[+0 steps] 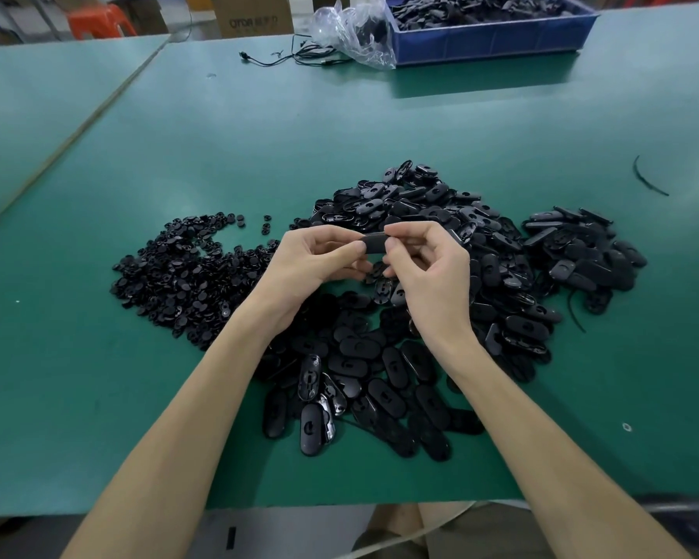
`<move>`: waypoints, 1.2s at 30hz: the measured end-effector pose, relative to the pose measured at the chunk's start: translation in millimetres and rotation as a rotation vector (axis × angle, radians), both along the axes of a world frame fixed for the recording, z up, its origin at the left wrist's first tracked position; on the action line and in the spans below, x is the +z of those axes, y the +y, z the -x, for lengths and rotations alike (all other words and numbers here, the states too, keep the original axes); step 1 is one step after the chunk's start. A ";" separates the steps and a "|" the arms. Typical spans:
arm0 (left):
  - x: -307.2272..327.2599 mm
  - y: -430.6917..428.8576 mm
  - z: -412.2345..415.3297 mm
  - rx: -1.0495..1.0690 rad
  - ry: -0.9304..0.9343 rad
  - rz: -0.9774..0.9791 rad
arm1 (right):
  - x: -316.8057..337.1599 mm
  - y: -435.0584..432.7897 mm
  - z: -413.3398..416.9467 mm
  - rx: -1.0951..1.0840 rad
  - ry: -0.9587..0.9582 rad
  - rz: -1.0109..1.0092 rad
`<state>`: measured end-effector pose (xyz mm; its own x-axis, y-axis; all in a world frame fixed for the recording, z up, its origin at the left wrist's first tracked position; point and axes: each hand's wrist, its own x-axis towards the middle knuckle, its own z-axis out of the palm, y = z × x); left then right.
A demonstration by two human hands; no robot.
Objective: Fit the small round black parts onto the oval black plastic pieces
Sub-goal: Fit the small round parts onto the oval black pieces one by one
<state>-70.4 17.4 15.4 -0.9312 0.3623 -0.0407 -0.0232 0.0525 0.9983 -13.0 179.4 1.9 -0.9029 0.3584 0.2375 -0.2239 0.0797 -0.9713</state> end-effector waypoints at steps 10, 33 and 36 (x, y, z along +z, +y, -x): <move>6.1 3.9 4.6 0.186 0.035 -0.073 | -7.3 -0.9 6.9 0.026 -0.081 -0.086; 28.7 220.5 -11.2 -0.256 0.226 0.518 | -17.8 -7.8 9.5 0.101 -0.056 -0.361; 27.4 211.2 -12.7 -0.213 0.263 0.482 | -17.7 -9.0 10.7 0.098 -0.045 -0.379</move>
<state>-57.7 228.6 42.8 -0.8409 0.5406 -0.0250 0.2825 0.4779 0.8317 -23.8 170.4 -15.8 -0.9409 0.1643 0.2962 -0.2065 0.4148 -0.8862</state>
